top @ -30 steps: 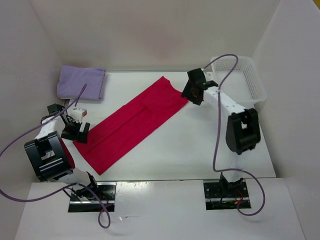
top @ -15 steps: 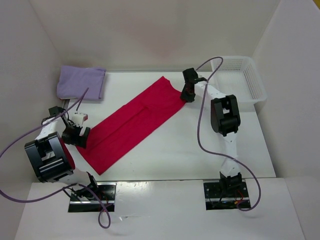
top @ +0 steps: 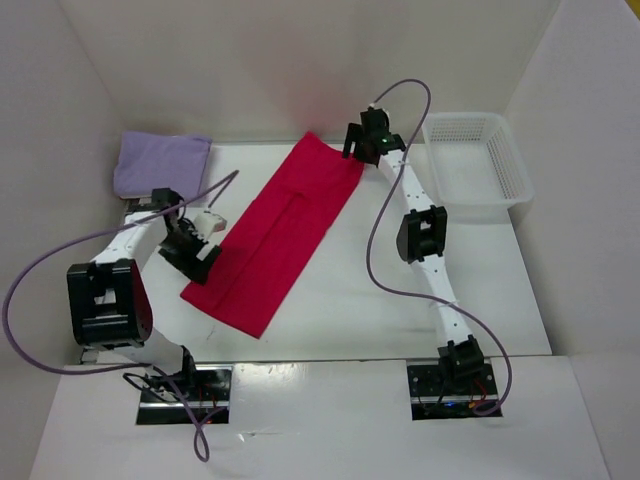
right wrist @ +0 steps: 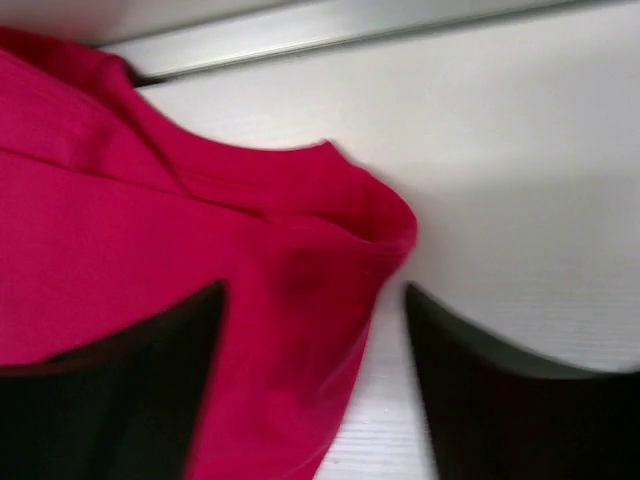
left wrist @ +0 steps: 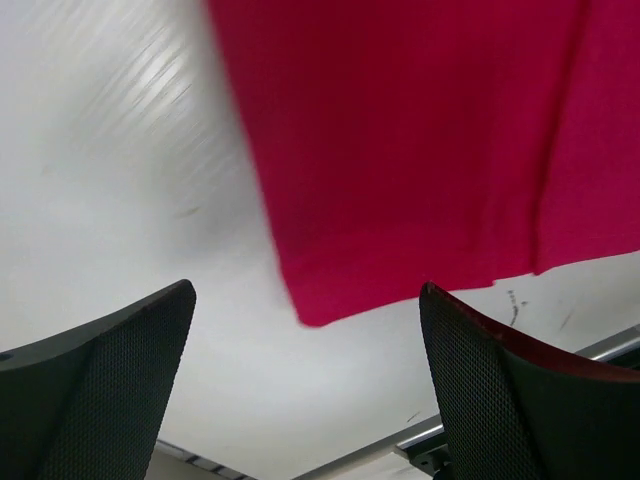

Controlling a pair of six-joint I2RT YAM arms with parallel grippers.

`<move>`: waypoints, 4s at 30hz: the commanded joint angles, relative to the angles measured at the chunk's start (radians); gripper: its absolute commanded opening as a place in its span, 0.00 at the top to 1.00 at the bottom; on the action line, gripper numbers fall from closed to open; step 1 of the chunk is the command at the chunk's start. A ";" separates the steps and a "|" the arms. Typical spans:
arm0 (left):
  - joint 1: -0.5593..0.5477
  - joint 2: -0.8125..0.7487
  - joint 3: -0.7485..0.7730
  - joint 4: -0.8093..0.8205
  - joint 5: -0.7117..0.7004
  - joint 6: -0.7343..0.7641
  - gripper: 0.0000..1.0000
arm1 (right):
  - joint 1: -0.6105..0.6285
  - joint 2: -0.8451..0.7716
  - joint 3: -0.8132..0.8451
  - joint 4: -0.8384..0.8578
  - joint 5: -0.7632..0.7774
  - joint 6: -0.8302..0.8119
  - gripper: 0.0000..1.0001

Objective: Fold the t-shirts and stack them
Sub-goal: Rotate the tshirt 90 degrees, then grab the bottom of the folded rectangular tshirt with both arms

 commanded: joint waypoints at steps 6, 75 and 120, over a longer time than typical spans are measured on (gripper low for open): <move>-0.134 0.069 -0.040 0.004 -0.108 -0.053 0.01 | 0.006 -0.151 0.105 -0.160 -0.043 -0.183 0.00; 0.041 -0.410 -0.175 0.155 0.169 -0.127 0.00 | 0.867 -0.965 -1.779 0.447 -0.181 0.788 1.00; -1.162 -0.924 -0.451 -0.196 -0.033 1.057 0.00 | 0.819 -2.048 -2.394 0.103 -0.084 0.957 0.41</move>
